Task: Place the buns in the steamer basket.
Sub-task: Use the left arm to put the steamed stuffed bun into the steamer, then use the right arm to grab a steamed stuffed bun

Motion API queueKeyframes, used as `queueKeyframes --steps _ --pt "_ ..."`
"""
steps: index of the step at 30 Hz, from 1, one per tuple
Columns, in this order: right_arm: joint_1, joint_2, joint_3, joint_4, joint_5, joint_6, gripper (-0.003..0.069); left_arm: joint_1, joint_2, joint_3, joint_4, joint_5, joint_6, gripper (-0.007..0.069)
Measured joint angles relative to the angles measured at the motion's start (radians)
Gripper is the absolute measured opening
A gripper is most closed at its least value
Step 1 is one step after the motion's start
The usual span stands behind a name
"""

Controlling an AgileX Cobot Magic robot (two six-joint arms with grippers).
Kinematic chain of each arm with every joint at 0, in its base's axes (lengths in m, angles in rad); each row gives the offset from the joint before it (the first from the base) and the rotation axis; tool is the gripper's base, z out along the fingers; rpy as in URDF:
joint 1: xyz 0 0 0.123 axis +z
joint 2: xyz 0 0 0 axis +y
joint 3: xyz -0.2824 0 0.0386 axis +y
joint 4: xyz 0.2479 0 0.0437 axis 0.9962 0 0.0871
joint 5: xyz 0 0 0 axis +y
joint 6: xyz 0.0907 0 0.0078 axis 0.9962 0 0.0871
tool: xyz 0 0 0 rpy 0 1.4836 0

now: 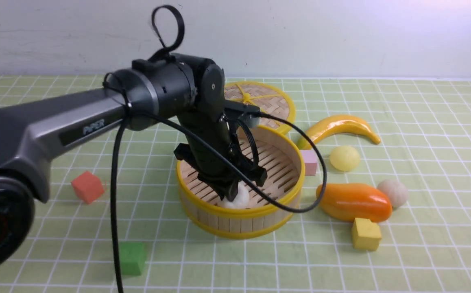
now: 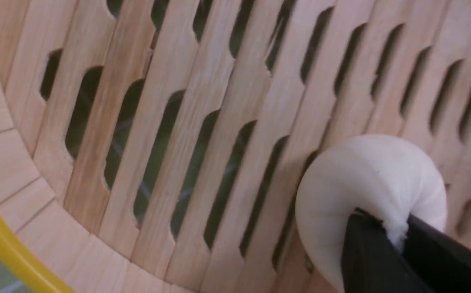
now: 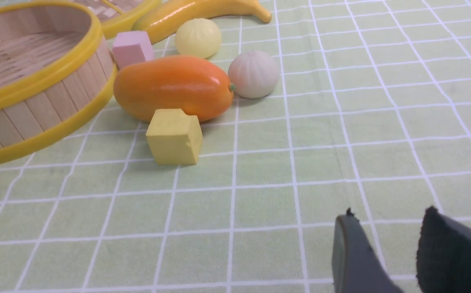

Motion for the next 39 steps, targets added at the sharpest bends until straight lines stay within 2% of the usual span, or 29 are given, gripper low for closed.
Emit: queueKeyframes --steps 2,4,5,6,8,11,13,16,17,19,21,24,29,30,31,34,35,38,39 --pt "0.000 0.000 0.000 0.000 0.000 0.000 0.0239 0.000 0.007 -0.014 0.010 0.015 0.000 0.0174" --pt "0.000 0.000 0.000 0.000 0.000 0.000 0.0239 0.000 0.000 -0.032 0.014 0.029 0.000 0.0274" --pt "0.000 0.000 0.000 0.000 0.000 0.000 0.0239 0.000 -0.001 -0.034 0.014 0.032 0.000 0.0295" --pt "0.000 0.000 0.000 0.000 0.000 0.000 0.0239 0.000 -0.016 -0.051 0.014 0.044 -0.015 0.0377" --pt "0.000 0.000 0.000 0.000 0.000 0.000 0.0239 0.000 -0.048 -0.074 0.014 0.077 -0.036 0.0463" --pt "0.000 0.000 0.000 0.000 0.000 0.000 0.0239 0.000 -0.136 -0.092 0.015 0.140 -0.070 0.0505" --pt "0.000 0.000 0.000 0.000 0.000 0.000 0.0239 0.000 -0.208 -0.084 0.011 0.165 -0.087 0.0470" --pt "0.000 0.000 0.000 0.000 0.000 0.000 0.0239 0.000 -0.390 0.009 -0.029 0.135 -0.088 0.0269" --pt "0.000 0.000 0.000 0.000 0.000 0.000 0.0239 0.000 -0.403 0.028 -0.032 0.126 -0.087 0.0236" --pt "0.000 0.000 0.000 0.000 0.000 0.000 0.0239 0.000 -0.561 0.168 -0.075 0.042 -0.072 0.0046" --pt "0.000 0.000 0.000 0.000 0.000 0.000 0.0239 0.000 -0.714 0.329 -0.121 -0.074 -0.038 -0.0013" --pt "0.000 0.000 0.000 0.000 0.000 0.000 0.0239 0.000 -0.855 0.490 -0.165 -0.198 0.000 -0.0013" --pt "0.000 0.000 0.003 0.028 -0.018 0.018 0.0239 0.000 -1.216 0.951 -0.320 -0.500 0.131 -0.0013" --pt "0.000 0.000 0.003 0.034 -0.021 0.022 0.0239 0.000 -1.228 0.951 -0.320 -0.510 0.131 -0.0013" --pt "0.000 0.000 0.005 0.076 -0.035 0.048 0.0239 0.000 -1.288 1.027 -0.354 -0.559 0.148 -0.0013" --pt "0.000 0.000 0.013 0.309 -0.164 0.175 0.0239 0.000 -1.491 1.264 -0.462 -0.713 0.195 -0.0013" --pt "0.000 0.000 0.013 0.322 -0.174 0.181 0.0239 0.000 -1.491 1.274 -0.467 -0.720 0.195 -0.0013" --pt "0.000 0.000 0.004 0.490 -0.297 0.218 0.0225 0.000 -1.656 1.407 -0.509 -0.788 0.209 -0.0013" --pt "0.000 0.003 -0.013 0.503 -0.290 0.215 0.0218 0.000 -1.691 1.422 -0.509 -0.790 0.209 -0.0013"
